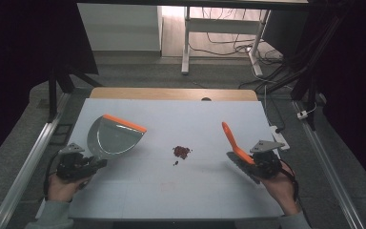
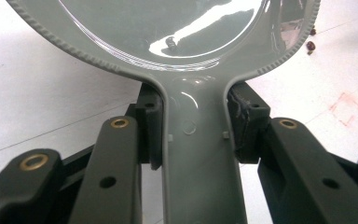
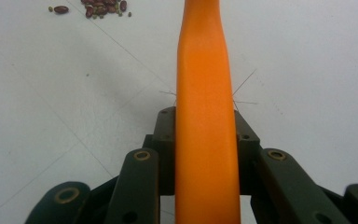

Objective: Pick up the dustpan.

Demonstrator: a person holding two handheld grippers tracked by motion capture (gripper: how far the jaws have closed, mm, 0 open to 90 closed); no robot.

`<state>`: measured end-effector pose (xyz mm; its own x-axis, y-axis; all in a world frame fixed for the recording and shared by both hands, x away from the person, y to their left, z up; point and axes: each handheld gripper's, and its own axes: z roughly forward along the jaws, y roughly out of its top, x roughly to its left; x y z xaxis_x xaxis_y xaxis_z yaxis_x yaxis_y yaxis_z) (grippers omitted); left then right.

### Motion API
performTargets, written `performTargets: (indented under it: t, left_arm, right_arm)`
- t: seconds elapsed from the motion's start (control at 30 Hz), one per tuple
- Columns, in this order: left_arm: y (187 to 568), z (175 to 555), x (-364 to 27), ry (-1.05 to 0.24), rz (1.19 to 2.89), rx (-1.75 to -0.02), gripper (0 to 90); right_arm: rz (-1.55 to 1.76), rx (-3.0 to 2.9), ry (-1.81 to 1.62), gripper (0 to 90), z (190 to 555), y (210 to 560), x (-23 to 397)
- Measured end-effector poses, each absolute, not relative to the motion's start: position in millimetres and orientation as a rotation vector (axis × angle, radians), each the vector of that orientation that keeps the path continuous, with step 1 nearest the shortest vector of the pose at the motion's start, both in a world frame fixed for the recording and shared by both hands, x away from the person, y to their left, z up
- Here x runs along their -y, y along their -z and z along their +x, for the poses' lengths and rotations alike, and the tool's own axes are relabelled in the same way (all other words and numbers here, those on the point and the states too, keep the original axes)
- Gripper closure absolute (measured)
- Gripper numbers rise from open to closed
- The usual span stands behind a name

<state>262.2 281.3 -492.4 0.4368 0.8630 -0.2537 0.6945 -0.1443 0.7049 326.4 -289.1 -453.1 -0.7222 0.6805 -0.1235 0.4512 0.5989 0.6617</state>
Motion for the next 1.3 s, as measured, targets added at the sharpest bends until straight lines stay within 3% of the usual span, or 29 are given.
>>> performTargets:
  t: [1.3]
  left_arm:
    - [479.0, 256.0, -234.7, -0.190, 2.062, -1.087, 61.9]
  right_arm:
    - [0.894, -2.463, -0.890, 70.8, 324.4, 450.9, 285.2]
